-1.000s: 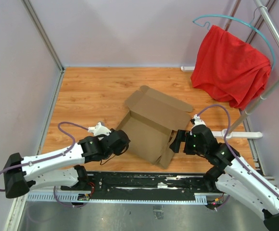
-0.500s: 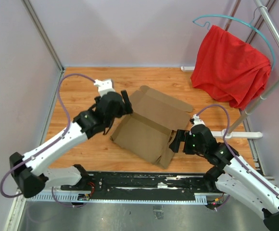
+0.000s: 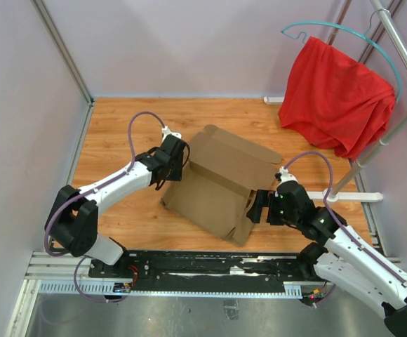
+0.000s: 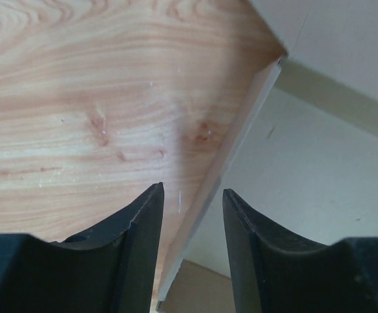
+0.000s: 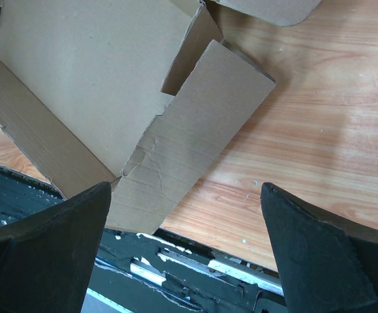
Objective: Fold the paper box
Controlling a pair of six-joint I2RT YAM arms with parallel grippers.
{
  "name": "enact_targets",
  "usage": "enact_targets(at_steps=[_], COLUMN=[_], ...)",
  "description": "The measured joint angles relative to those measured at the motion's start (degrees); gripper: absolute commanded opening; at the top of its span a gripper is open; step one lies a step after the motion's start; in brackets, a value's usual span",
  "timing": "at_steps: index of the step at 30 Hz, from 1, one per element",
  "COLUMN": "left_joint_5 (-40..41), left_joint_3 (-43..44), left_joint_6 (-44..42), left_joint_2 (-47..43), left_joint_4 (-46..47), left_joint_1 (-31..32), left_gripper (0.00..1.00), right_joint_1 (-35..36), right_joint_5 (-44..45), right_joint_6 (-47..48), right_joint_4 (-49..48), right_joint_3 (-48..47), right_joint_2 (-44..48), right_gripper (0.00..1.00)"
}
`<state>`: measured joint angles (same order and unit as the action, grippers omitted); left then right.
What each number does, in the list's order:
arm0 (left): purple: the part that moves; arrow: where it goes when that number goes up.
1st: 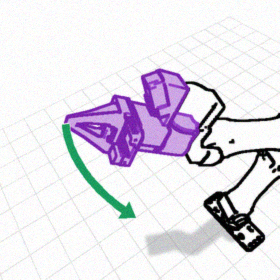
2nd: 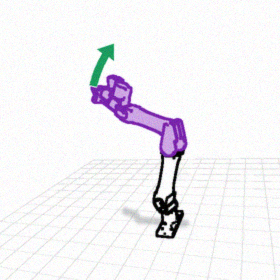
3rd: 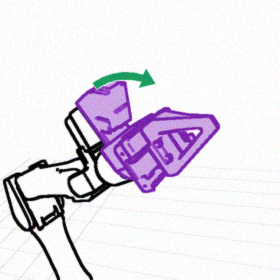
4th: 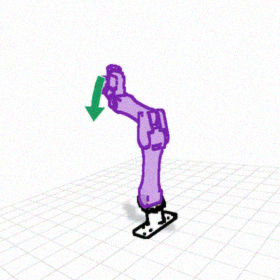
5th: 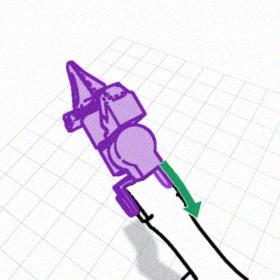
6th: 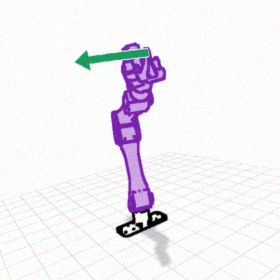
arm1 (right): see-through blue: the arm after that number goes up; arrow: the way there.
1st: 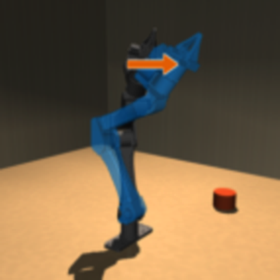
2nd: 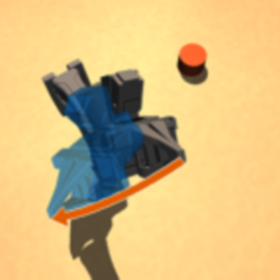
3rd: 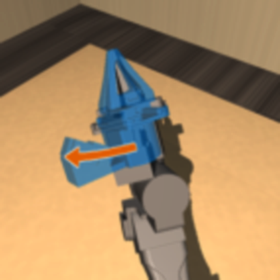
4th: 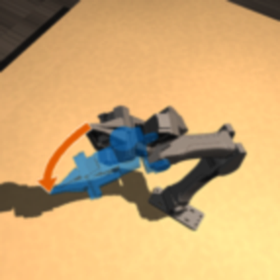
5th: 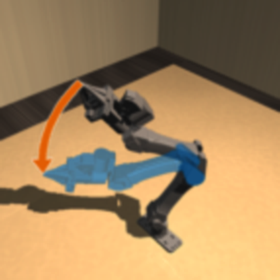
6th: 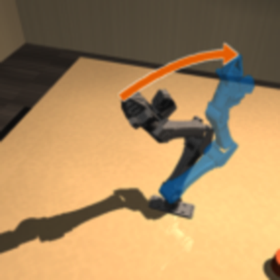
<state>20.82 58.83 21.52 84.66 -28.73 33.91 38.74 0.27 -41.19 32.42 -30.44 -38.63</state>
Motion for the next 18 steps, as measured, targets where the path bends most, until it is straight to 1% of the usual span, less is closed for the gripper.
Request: enact_targets(at_steps=[5, 7, 8, 9, 10, 11, 12, 14, 17, 18], left_joint_5=[-1.5, -2.2, -2.5, -2.6, -2.7, -2.8, -2.9, -3.2, -3.7, -3.7], left_joint_3=[-4.3, -4.9, -5.1, -5.3, -5.3, -5.3, -5.3, -5.2, -5.1, -5.1], left_joint_6=[-0.3, -0.3, -0.3, -0.3, -0.2, -0.1, 0.1, 0.1, 1.7, 2.5], left_joint_2=[0.1, 0.6, 1.0, 1.6, 2.3, 3.1, 3.9, 4.6, 5.1, 5.2], left_joint_4=[1.6, 2.3, 2.8, 3.4, 3.7, 4.2, 4.7, 5.5, 7.3, 7.8], left_joint_1=[0.0, 0.0, 0.0, 0.0, 0.0, 0.0, 0.0, 0.0, 0.1, 0.0], left_gripper=[0.47, 0.44, 0.38, 0.26, 0.11, 0.05, 0.01, 0.0, 0.0, 0.0], right_joint_1=[0.0, 0.0, 0.0, 0.0, 0.0, 0.0, 0.0, 0.2, 1.6, 2.1], right_joint_5=[0.0, 0.0, 0.0, -0.1, -0.3, -0.9, -2.0, -5.2, -7.7, -8.0], right_joint_6=[0.5, 0.7, 0.8, 0.9, 1.1, 1.5, 2.2, 3.9, 6.7, 7.6], right_joint_4=[0.0, 0.0, 0.0, 0.0, 0.0, 0.0, 0.0, -0.9, -1.5, -1.5], right_joint_3=[0.0, 0.0, 0.0, 0.0, -0.1, -0.2, -0.4, -1.4, -3.6, -4.8], right_joint_2=[-0.3, -0.4, -0.4, -0.4, -0.4, -0.4, -0.5, -0.8, -1.6, -2.1], right_gripper=[0.98, 0.98, 0.99, 0.98, 0.99, 0.98, 0.99, 0.99, 0.91, 0.83])
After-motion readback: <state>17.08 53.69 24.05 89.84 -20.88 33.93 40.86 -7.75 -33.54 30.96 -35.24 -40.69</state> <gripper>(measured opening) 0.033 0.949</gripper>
